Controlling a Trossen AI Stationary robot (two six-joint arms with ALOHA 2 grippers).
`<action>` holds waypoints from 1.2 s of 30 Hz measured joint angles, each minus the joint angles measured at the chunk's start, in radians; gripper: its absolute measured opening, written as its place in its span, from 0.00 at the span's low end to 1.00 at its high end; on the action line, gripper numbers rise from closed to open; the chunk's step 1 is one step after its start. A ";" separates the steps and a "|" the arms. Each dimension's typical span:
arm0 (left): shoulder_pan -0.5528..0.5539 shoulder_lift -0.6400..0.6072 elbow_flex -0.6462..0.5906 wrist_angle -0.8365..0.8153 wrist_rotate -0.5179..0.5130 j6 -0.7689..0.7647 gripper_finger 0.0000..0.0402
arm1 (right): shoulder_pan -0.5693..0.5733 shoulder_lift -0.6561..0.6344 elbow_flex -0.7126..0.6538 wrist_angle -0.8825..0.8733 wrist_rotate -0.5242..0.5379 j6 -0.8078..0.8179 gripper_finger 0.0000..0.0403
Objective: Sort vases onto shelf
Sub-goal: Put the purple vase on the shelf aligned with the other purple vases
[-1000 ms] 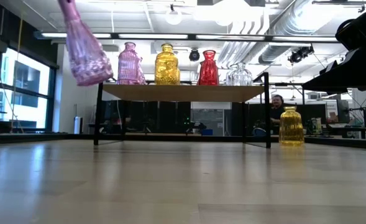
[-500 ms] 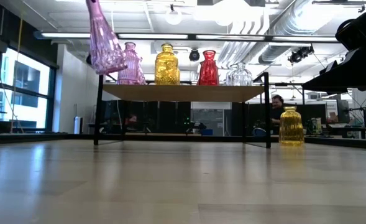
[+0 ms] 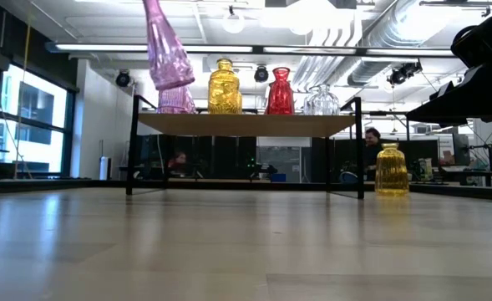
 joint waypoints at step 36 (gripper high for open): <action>0.251 0.019 -0.008 -0.002 0.133 -0.090 0.04 | 0.000 0.000 0.000 0.000 0.000 0.000 0.22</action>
